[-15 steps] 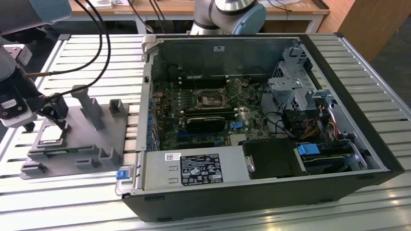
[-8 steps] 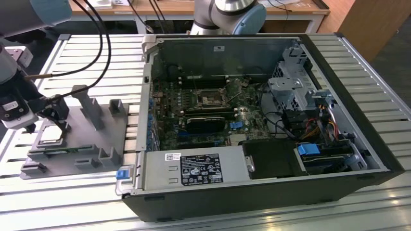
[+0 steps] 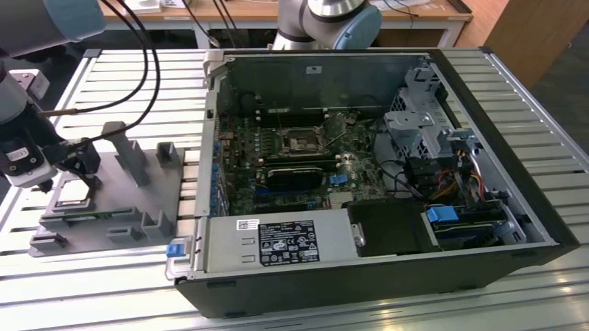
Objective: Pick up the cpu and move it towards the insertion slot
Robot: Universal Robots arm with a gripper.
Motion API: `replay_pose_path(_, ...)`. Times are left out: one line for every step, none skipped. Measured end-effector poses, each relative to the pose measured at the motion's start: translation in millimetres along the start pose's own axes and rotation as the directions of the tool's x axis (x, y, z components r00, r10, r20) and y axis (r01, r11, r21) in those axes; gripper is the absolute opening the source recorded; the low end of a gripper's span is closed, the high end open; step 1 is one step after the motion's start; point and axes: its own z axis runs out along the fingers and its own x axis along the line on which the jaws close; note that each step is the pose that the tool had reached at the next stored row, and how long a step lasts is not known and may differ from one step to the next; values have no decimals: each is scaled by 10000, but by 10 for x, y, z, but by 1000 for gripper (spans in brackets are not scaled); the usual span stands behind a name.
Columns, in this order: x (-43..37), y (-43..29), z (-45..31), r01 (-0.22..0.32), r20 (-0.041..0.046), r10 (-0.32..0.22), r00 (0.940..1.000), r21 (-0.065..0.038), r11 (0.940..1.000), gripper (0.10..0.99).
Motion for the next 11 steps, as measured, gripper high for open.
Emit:
replay_pose_path(0,0,7,0,-1,0,10000,0,10000,733)
replay_pose_path(0,-1,14,0,-1,0,10000,0,10000,733)
replay_pose_path(0,-1,21,0,-1,0,10000,0,10000,733)
replay_pose_path(0,-1,28,0,0,0,10000,0,10000,733)
replay_pose_path(0,-1,35,0,-1,0,10000,0,10000,733)
replay_pose_path(0,-2,42,0,-1,0,10000,0,10000,733)
replay_pose_path(0,-2,49,0,-1,0,10000,0,10000,733)
replay_pose_path(0,-2,56,0,0,0,10000,0,10000,733)
replay_pose_path(0,-2,63,0,-1,0,10000,0,10000,733)
replay_pose_path(0,-3,70,0,0,0,10000,0,10000,733)
replay_pose_path(0,-3,76,0,-1,0,10000,0,10000,733)
